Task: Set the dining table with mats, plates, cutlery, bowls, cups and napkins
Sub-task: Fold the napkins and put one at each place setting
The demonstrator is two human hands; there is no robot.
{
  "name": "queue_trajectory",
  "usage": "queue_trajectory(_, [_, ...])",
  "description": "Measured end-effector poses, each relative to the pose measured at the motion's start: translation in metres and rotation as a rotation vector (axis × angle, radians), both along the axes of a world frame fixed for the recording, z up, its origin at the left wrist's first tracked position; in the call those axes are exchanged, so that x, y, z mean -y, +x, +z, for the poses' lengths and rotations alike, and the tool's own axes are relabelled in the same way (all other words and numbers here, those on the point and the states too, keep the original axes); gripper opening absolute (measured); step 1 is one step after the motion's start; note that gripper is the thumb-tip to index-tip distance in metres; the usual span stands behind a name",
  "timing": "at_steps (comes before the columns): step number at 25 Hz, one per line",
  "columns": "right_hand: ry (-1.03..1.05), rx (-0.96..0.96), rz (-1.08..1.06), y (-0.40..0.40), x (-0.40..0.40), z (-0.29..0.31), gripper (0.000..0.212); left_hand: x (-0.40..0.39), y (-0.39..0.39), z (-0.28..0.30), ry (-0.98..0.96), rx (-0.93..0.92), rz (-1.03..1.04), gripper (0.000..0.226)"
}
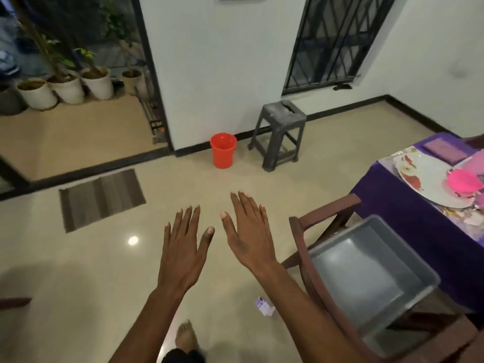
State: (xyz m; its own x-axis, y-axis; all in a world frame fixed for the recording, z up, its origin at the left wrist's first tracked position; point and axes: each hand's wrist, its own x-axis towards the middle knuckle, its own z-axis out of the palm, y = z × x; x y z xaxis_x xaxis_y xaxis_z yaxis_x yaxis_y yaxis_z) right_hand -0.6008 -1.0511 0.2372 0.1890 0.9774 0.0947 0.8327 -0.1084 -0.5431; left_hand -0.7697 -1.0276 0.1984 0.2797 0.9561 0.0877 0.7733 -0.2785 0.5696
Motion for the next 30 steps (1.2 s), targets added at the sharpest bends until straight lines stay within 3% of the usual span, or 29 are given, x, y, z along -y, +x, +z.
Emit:
queue_trajectory(5, [0.001,-0.024,-0.252,0.037,-0.115,0.019,0.061,-0.162,0.041,0.025,-0.001,-0.025,-0.216,0.068])
queue_trajectory(7, [-0.005,-0.020,-0.288,0.045,-0.136,0.019,0.061,-0.189,0.050,0.031,0.042,-0.035,-0.277,0.072])
queue_trajectory(11, [0.005,-0.068,-0.541,0.135,-0.242,0.012,0.063,-0.320,0.157,0.026,0.061,-0.039,-0.505,0.078])
queue_trajectory(18, [-0.028,-0.133,-0.752,0.295,-0.360,0.027,0.065,-0.481,0.371,0.033,0.088,-0.120,-0.770,0.098])
queue_trajectory(30, [0.021,-0.091,-1.528,0.575,-0.337,0.009,0.059,-0.491,0.775,0.016,0.145,0.042,-1.521,0.084])
